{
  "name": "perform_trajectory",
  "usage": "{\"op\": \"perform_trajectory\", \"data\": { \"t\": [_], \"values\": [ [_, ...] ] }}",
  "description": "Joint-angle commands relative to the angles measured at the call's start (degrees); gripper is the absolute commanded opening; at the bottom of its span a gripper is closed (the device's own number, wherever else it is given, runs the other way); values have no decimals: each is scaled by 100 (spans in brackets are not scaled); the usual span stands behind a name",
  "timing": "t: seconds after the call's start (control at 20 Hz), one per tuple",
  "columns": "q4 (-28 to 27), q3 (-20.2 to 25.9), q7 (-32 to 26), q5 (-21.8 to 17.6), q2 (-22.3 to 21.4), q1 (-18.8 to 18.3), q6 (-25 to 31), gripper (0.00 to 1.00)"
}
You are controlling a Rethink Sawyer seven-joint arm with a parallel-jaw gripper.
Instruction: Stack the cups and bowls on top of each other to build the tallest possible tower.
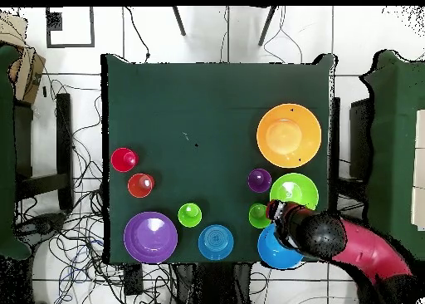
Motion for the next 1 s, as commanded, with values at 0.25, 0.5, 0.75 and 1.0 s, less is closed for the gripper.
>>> {"op": "perform_trajectory", "data": {
  "t": [0.25, 0.5, 0.75, 1.0],
  "values": [
    [755, 453, 356, -295, -186, 1095, -758, 100],
    [809, 385, 534, -53, -324, 1410, -786, 100],
    [800, 307, 513, 1, -273, 1423, -881, 100],
    [811, 350, 326, -14, -275, 1245, -829, 100]
  ]
}}
